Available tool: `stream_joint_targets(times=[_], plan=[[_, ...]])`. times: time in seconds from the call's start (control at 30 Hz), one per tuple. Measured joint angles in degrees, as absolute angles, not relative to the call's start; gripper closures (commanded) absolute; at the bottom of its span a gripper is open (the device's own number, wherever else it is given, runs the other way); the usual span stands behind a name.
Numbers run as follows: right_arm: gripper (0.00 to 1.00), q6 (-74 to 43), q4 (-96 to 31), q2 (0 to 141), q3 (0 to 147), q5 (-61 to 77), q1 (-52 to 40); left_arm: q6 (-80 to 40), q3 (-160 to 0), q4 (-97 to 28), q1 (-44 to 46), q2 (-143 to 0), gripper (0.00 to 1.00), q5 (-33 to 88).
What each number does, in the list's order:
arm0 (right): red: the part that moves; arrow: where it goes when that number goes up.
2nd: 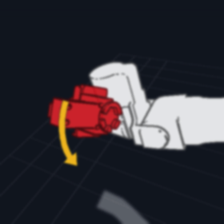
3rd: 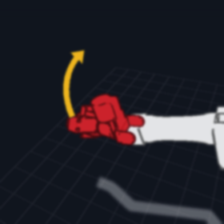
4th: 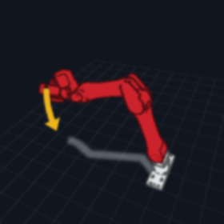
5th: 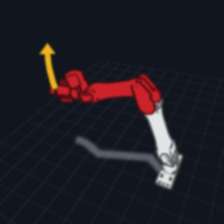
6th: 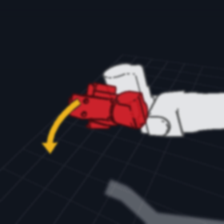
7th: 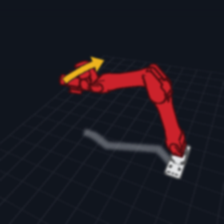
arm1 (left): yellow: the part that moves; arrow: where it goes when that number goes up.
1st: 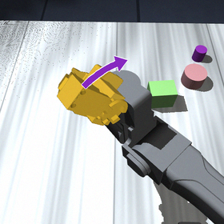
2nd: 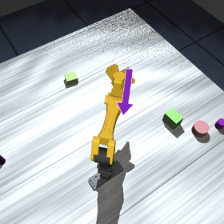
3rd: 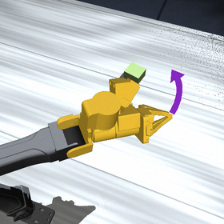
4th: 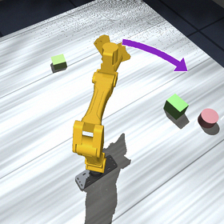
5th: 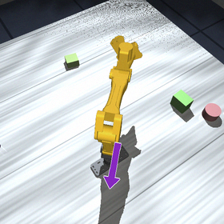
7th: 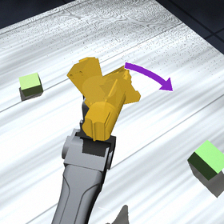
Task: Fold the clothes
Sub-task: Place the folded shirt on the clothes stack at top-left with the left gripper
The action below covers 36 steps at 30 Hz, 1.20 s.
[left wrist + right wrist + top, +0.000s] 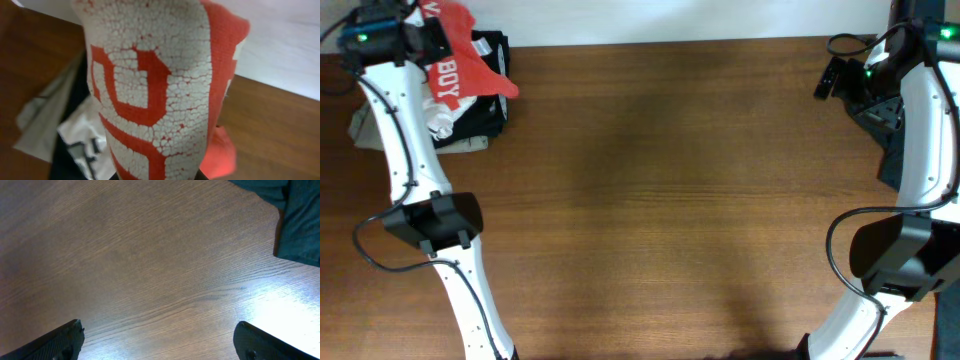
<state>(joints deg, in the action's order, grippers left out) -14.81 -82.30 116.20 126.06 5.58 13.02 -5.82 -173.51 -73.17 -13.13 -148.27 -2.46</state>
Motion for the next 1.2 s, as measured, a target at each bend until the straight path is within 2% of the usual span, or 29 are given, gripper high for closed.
stream_joint_targets(times=[0.07, 0.1, 0.13, 0.17, 0.2, 0.43, 0.47, 0.5, 0.57, 0.6, 0.67, 0.73, 0.97, 1.1, 1.13, 1.2], plan=[[0.01, -14.83, -82.28, 116.20, 126.06, 5.58, 13.02, -4.89, -173.38, -70.46, -15.49, -148.81, 0.98, -2.59], [0.01, -14.81, -82.32, 116.20, 126.06, 5.58, 13.02, -4.51, -173.38, -69.21, -17.10, -149.56, 0.85, -2.63], [0.01, -14.79, -82.32, 116.20, 126.06, 5.58, 13.02, -4.14, -173.38, -68.29, -18.90, -150.93, 0.59, -2.66], [0.01, -14.76, -82.30, 116.20, 126.06, 5.58, 13.02, -4.10, -173.38, -68.20, -20.27, -152.46, 0.19, -2.83], [0.01, -14.83, -82.28, 116.20, 126.06, 5.58, 13.02, -4.45, -173.36, -68.18, -21.12, -153.56, 0.01, -2.85], [0.01, -14.79, -82.30, 116.20, 126.06, 5.58, 13.02, -7.46, -173.03, -69.23, -25.69, -157.21, 0.01, 0.89], [0.01, -14.79, -82.28, 116.20, 126.06, 5.58, 13.02, -7.60, -173.03, -69.69, -25.61, -157.21, 0.05, 2.00], [0.01, -14.83, -82.28, 116.20, 126.06, 5.61, 13.02, -7.62, -173.05, -69.73, -25.41, -157.16, 0.28, 2.87], [0.01, -14.79, -82.30, 116.20, 126.06, 5.58, 13.02, -8.14, -173.05, -69.78, -24.75, -156.97, 0.52, 4.29], [0.01, -14.79, -82.30, 116.20, 126.06, 5.58, 13.02, -8.03, -173.05, -69.76, -24.43, -156.73, 0.58, 5.69], [0.01, -14.85, -82.28, 116.20, 126.06, 5.58, 13.02, -8.21, -173.05, -70.59, -23.09, -155.65, 0.59, 8.34], [0.01, -14.83, -82.30, 116.20, 126.06, 5.61, 13.02, -8.21, -172.92, -71.37, -21.39, -154.58, 0.66, 9.50], [0.01, -14.81, -82.30, 116.20, 126.06, 5.58, 13.02, -8.23, -158.01, -67.48, -16.78, -153.23, 0.66, 10.15], [0.01, -14.79, -82.30, 116.20, 126.06, 5.58, 13.02, -8.23, -155.89, -68.58, -16.78, -153.21, 0.65, 11.05], [0.01, -14.83, -82.28, 116.20, 126.06, 5.61, 13.02, -8.23, -156.33, -69.54, -16.78, -153.10, 0.63, 11.92], [0.01, -14.81, -82.26, 116.20, 126.06, 5.61, 13.02, -8.25, -157.42, -72.23, -16.43, -151.00, 0.43, 12.95]])
